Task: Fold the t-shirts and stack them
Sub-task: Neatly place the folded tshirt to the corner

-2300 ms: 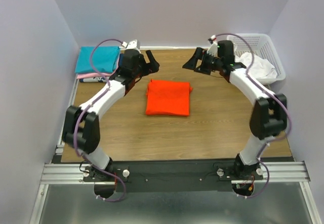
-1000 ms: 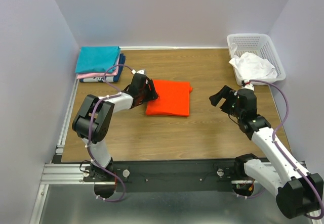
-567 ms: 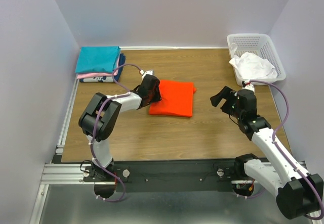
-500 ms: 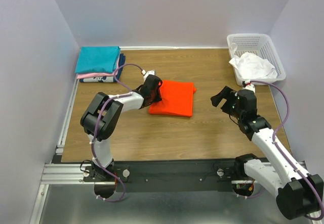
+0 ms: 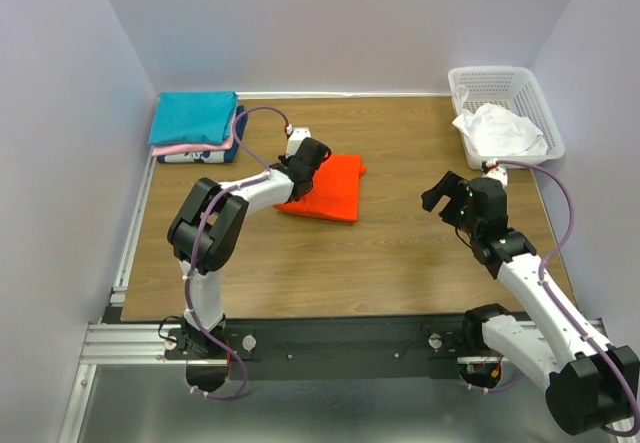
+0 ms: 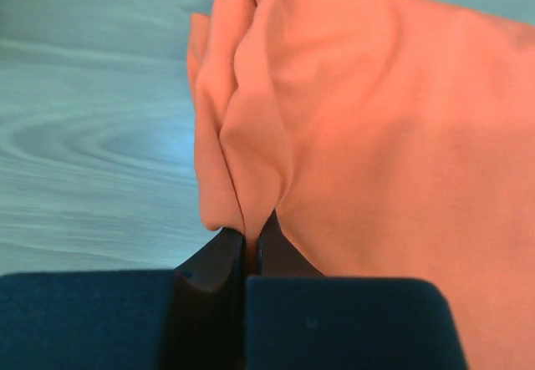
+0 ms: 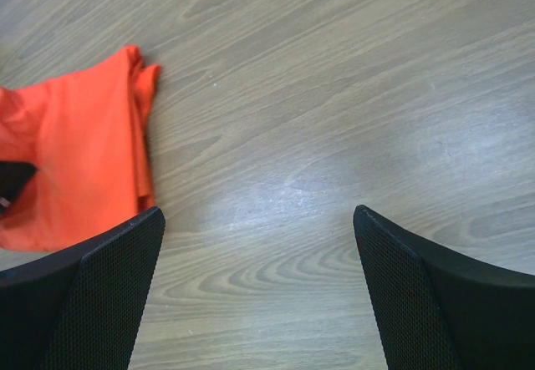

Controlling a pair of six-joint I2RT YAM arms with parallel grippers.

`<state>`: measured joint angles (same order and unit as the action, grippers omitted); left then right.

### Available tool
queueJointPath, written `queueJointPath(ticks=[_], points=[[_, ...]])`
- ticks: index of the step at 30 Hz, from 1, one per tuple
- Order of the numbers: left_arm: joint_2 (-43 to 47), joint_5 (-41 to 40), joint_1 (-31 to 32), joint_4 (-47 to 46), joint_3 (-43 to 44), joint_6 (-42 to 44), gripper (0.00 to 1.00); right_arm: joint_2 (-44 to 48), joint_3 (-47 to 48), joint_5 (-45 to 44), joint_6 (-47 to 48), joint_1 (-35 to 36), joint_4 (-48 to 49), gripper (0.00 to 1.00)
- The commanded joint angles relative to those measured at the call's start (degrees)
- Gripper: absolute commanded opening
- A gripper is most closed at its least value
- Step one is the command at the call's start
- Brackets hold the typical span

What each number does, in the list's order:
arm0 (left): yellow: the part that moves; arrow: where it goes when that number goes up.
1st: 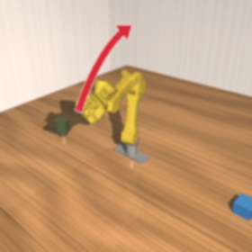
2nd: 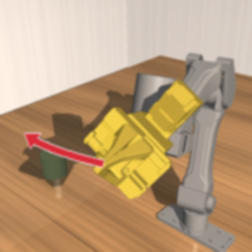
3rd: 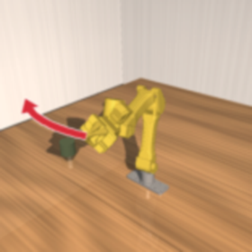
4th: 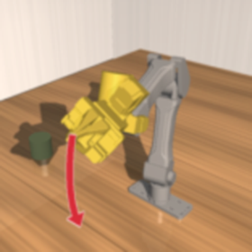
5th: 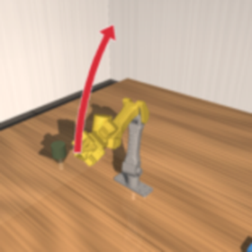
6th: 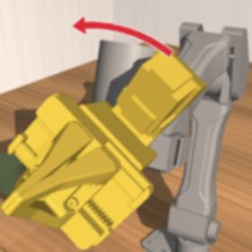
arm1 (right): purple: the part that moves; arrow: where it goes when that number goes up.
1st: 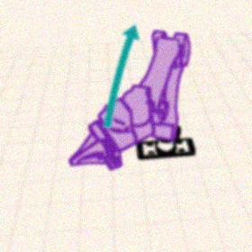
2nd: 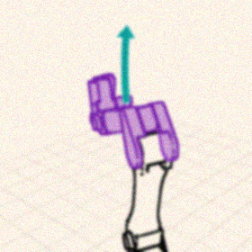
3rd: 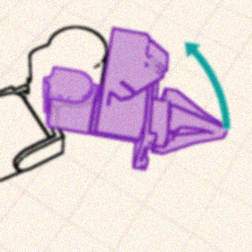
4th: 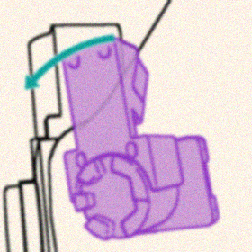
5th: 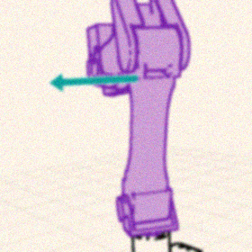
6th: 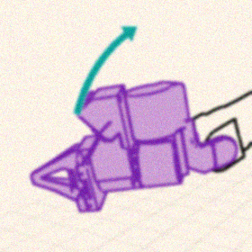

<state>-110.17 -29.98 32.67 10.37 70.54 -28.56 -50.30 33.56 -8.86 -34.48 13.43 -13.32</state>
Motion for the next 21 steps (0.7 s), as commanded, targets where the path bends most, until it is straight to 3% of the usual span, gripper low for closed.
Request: queueJointPath(ticks=[1, 5, 9, 21], points=[[2.24, -12.74, -1.02, 0.53, 3.02, 11.30, 0.00, -1.11, -0.25, -2.83, 0.99, 0.02, -1.09, 1.00], [2.24, -13.70, -2.08, -5.95, 4.07, 19.57, 0.00, -1.90, -0.25, -3.18, 1.17, 0.02, -1.18, 1.00], [1.45, -17.83, -3.13, -14.11, 2.50, 35.54, 0.00, -2.78, -0.25, -5.71, 2.22, -0.07, -1.35, 1.00], [1.36, -12.21, -14.12, -26.98, 7.67, 57.55, 0.00, -5.07, 0.10, -8.71, 3.10, 0.02, -1.44, 1.00]])
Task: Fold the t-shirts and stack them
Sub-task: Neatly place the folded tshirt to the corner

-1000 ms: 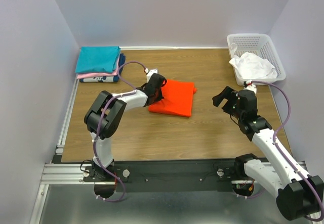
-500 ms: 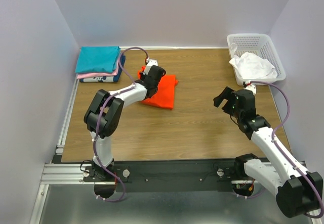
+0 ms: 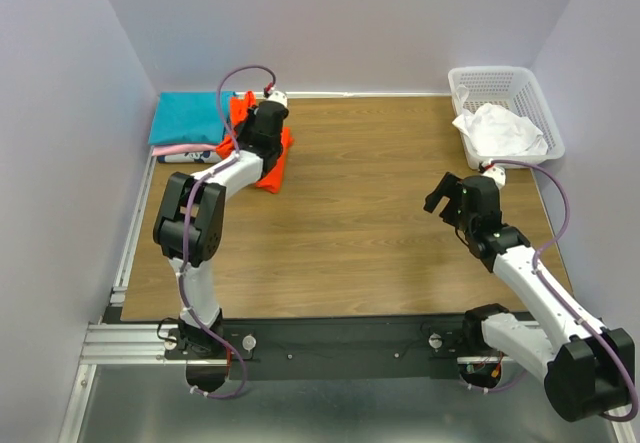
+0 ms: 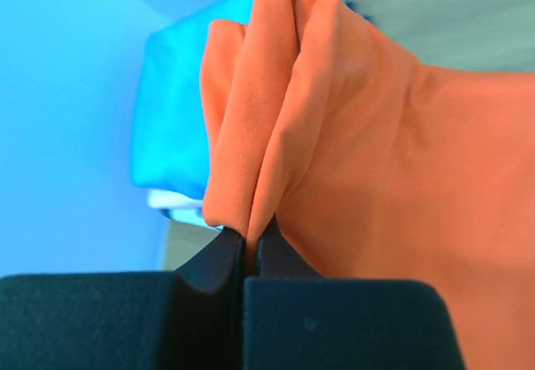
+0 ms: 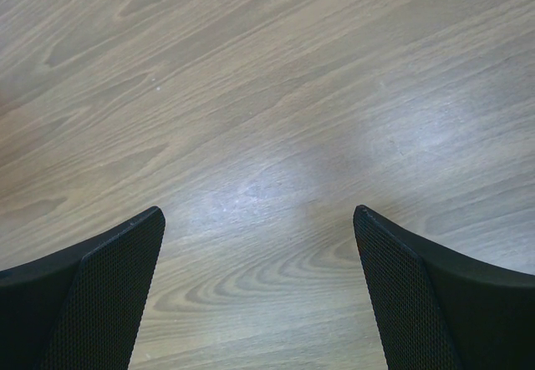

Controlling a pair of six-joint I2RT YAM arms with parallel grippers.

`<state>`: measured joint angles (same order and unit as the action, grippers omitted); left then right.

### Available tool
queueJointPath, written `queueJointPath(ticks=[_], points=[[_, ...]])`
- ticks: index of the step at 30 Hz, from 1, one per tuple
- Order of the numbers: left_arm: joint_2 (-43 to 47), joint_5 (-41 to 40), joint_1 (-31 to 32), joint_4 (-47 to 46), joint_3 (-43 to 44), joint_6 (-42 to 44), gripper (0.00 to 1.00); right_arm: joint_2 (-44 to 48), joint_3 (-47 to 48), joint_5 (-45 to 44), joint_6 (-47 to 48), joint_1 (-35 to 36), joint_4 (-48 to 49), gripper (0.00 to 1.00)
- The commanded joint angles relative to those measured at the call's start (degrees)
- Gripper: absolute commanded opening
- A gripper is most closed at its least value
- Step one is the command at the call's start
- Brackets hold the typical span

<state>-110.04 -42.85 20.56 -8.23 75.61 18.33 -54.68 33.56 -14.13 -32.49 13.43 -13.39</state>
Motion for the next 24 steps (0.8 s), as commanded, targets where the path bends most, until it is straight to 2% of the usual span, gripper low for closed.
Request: queueJointPath(ticks=[1, 5, 13, 24], points=[[0.88, 0.92, -2.45, -8.99, 2.96, 12.16, 0.00, -0.78, 0.10, -3.62, 1.20, -0.07, -1.38, 1.00], [-0.79, 1.45, -5.00, -11.37, 5.07, 17.87, 0.00, -2.54, 0.28, -4.94, 1.29, 0.02, -1.38, 1.00], [-1.67, 1.89, -5.62, -13.83, 8.75, 25.87, 0.00, -6.49, 1.15, -6.00, 1.11, 0.02, -1.38, 1.00], [2.89, 5.14, -6.05, -14.45, 11.49, 27.55, 0.00, -7.11, 1.33, -6.96, 0.59, 0.02, -1.47, 1.00]])
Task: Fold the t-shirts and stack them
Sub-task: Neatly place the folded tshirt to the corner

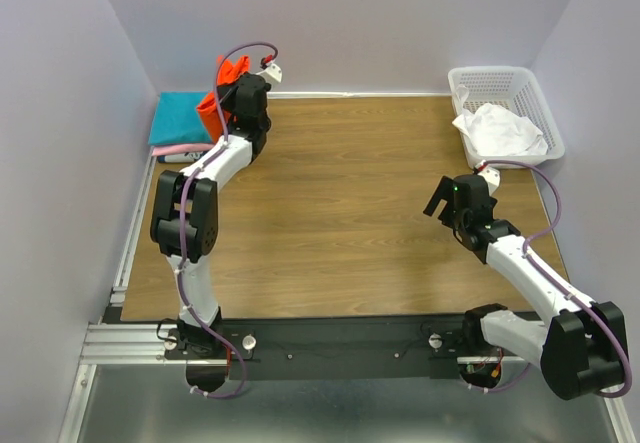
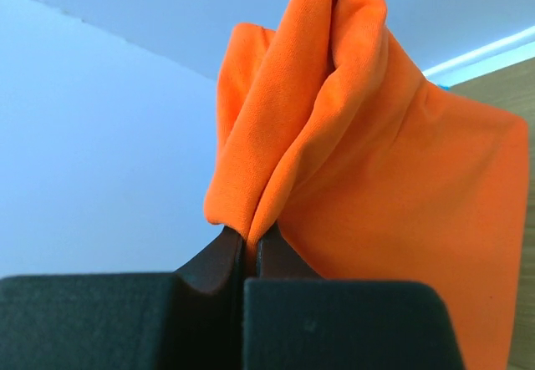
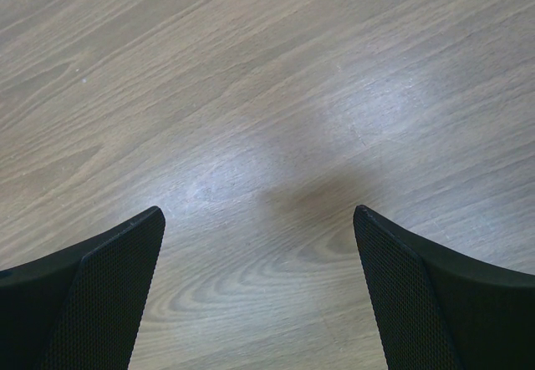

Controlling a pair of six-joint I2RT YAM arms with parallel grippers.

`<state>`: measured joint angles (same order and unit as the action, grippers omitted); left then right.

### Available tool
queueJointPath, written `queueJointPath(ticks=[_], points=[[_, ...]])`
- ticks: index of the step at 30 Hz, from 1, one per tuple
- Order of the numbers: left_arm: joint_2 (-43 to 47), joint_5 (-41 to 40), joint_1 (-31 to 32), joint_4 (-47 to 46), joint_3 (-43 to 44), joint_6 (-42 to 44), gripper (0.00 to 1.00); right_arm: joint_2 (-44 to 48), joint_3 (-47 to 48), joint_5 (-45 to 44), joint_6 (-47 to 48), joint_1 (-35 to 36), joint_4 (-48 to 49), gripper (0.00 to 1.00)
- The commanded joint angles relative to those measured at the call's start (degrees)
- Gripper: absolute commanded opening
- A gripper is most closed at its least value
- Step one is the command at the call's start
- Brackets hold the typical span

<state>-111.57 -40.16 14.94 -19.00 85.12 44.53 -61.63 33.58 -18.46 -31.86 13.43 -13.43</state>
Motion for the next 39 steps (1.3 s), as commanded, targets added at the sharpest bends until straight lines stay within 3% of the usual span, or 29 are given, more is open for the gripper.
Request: queueJointPath(ticks=[1, 15, 39], points=[[4.78, 2.89, -0.44, -3.67, 1.98, 1.26, 0.00, -0.07, 1.31, -2.55, -0.05, -0.07, -1.42, 1.00], [4.87, 4.39, -0.87, -3.41, 6.72, 2.75, 0.00, -0.16, 1.49, -2.37, -0.05, 0.02, -1.42, 1.00], [-9.19, 10.45, -10.72, -0.77, 12.17, -3.75, 0.00, -2.89, 2.80, -3.43, 0.22, -0.07, -1.42, 1.00]])
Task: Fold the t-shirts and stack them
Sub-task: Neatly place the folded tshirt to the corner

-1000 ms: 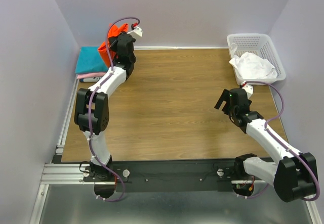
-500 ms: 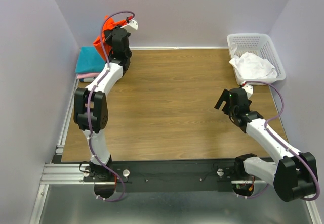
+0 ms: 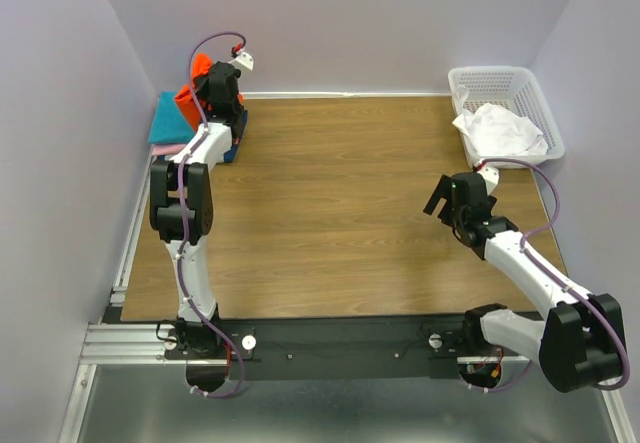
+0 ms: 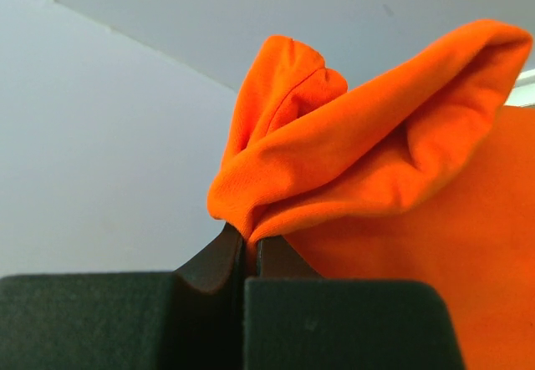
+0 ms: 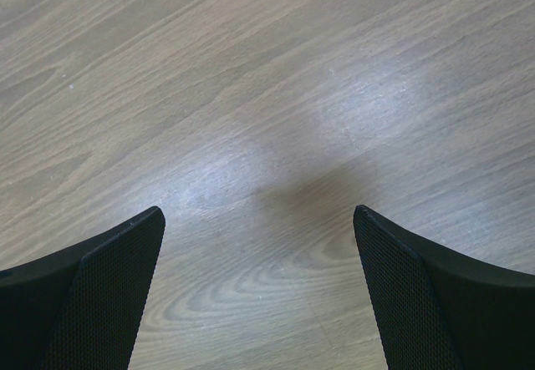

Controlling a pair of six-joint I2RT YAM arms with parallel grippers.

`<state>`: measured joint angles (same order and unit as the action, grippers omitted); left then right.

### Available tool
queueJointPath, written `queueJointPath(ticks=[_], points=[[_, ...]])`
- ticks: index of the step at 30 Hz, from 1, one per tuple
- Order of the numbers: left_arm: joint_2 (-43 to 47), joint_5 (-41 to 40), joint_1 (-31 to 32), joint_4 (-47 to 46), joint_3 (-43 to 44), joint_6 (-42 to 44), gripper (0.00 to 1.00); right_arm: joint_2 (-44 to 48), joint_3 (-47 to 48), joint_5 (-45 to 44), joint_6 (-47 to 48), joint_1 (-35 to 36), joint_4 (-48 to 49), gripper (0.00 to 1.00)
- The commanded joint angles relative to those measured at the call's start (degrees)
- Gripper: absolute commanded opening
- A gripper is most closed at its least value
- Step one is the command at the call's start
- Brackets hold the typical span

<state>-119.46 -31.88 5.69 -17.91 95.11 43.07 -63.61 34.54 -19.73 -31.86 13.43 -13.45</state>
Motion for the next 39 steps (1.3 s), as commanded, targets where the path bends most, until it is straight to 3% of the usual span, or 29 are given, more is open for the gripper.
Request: queueJointPath(ticks=[1, 13, 20, 23, 25, 26, 27, 28, 39], points=[[-1.65, 2.43, -2.26, -1.95, 2.45, -2.46, 0.00, -1.07, 1.93, -1.98, 0.22, 0.02, -1.40, 1.00], [-7.45, 5.51, -7.01, 3.32, 8.07, -9.05, 0.00, -3.27, 2.98, -1.46, -0.31, 0.02, -1.49, 1.00], [-8.33, 5.25, -8.50, 3.85, 7.20, -11.16, 0.02, -4.59, 3.77, -0.49, -0.31, -0.07, -1.58, 1.00], [-7.81, 6.29, -9.47, 4.20, 6.67, -12.65, 0.15, -4.85, 3.95, 0.04, 0.04, 0.02, -1.58, 1.00], [-8.07, 6.57, -9.82, 5.25, 7.10, -14.41, 0.17, -4.85, 4.39, 0.30, 0.30, 0.02, -1.66, 1.00], [-8.16, 6.39, -9.82, 5.69, 7.72, -14.50, 0.40, -4.85, 4.56, 1.09, 0.74, 0.02, -1.84, 1.00], [-8.25, 5.17, -9.82, 5.78, 7.81, -14.77, 0.51, -4.42, 4.83, 1.62, 0.92, 0.02, -2.01, 1.00], [-8.16, 4.29, -9.82, 5.70, 8.16, -15.38, 0.97, -4.24, 4.83, 1.97, 1.09, -0.07, -2.19, 1.00], [-4.03, 3.23, -10.18, 7.62, 9.30, -21.09, 0.98, -1.16, 4.30, 2.32, 1.27, 0.02, -2.89, 1.00]])
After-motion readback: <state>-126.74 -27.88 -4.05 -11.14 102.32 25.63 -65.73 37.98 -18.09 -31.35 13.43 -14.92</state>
